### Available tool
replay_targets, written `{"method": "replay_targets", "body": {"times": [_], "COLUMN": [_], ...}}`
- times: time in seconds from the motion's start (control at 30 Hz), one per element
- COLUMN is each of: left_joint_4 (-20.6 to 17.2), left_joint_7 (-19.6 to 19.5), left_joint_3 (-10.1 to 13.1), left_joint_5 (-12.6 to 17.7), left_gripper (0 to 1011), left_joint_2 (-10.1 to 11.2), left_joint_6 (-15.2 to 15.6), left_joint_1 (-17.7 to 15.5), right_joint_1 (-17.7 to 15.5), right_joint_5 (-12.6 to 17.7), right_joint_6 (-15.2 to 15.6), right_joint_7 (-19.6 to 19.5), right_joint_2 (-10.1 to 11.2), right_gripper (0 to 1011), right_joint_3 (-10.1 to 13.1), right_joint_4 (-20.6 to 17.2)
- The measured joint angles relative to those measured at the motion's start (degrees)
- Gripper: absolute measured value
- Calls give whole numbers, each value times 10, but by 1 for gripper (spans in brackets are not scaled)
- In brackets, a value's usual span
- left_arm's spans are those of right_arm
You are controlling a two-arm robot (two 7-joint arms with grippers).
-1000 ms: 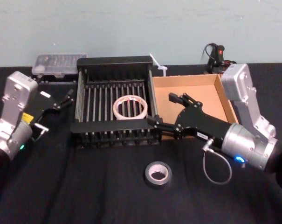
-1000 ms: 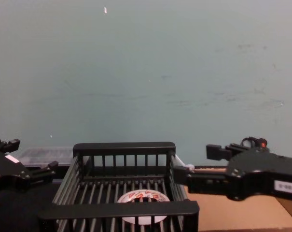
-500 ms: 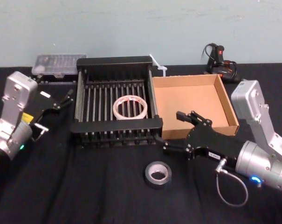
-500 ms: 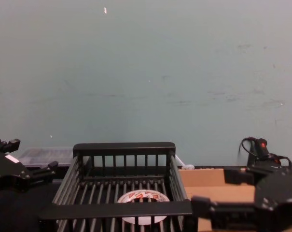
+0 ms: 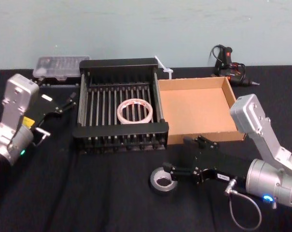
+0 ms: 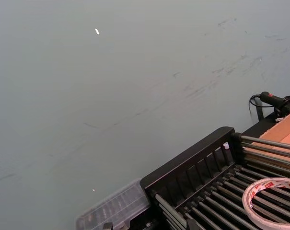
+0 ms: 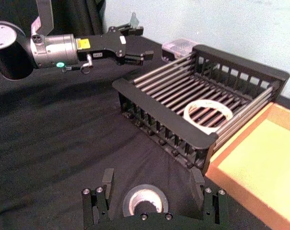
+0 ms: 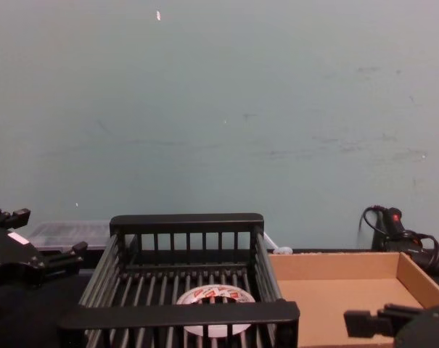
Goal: Pick up the white tape and place it into the black box , Pick up the silver tape and place it into the brown box.
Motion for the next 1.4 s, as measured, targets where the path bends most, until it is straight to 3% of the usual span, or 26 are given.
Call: {"method": "replay_targets", "body": {"times": [0.3, 0.53, 1.4], "left_joint_4": [0, 0, 0], "left_joint_7": [0, 0, 0], "left_joint_3": [0, 0, 0], "left_joint_5": [0, 0, 0], "left_gripper": [1001, 1001, 1001], "left_joint_2": [0, 0, 0], "left_joint_6": [0, 0, 0], "left_joint_1": [0, 0, 0], "right_joint_1": [6, 18, 73], "right_joint_5": [10, -3, -49], "right_joint_6": [24, 25, 34], "right_joint_7": [-3, -6, 15], "right_joint_2": [6, 7, -32], "right_gripper": [1000, 1000, 1000], "right_joint_3": [-10, -22, -65], "right_joint_4": [2, 22, 116]}}
